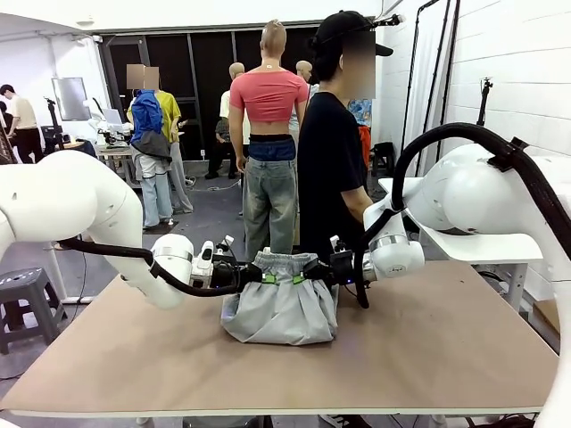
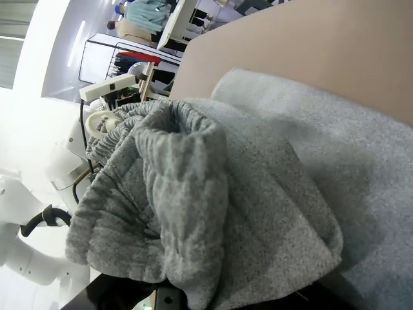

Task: Fold the training pants.
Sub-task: Fold the Training pants in half.

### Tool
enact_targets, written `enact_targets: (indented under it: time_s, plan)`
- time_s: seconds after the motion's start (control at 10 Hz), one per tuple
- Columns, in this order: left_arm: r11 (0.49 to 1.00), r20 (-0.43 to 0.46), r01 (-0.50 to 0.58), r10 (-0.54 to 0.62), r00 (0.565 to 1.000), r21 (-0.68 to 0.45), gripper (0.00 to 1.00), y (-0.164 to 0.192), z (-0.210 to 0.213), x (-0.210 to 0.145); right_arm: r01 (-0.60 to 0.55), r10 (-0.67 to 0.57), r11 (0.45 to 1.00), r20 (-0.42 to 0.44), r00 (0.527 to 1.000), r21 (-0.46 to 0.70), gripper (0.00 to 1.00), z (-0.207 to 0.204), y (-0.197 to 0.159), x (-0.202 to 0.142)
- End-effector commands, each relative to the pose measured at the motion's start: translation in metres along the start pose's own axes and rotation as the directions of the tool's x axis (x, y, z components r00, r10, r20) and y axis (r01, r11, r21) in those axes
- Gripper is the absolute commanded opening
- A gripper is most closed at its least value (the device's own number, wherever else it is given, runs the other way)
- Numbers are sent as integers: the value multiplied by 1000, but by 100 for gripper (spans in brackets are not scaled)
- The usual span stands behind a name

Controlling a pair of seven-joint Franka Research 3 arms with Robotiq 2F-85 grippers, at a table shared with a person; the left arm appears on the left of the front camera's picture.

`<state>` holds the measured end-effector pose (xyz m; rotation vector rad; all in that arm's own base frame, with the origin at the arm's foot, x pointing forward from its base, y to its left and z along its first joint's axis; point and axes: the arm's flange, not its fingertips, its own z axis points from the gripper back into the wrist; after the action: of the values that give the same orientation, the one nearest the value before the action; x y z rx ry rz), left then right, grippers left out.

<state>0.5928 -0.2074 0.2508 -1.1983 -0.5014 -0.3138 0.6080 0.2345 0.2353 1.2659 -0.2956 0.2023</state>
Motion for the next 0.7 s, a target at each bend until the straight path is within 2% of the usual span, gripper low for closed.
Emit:
enact_targets:
  time_s: [0.0,0.2,0.3,0.6]
  plan:
    - [997,12,-38,37,999,61,0,15,17,8,37,-32,992,45,998,-120,0,20,-20,21]
    - [995,12,-56,55,998,78,0,19,18,6,60,-53,989,51,997,-139,0,23,-22,21]
    - [994,18,-64,63,998,87,12,21,20,6,67,-60,988,53,997,-141,19,22,-22,21]
    - [993,50,-69,64,997,99,72,18,34,7,84,-73,983,69,995,-165,78,32,-18,19]
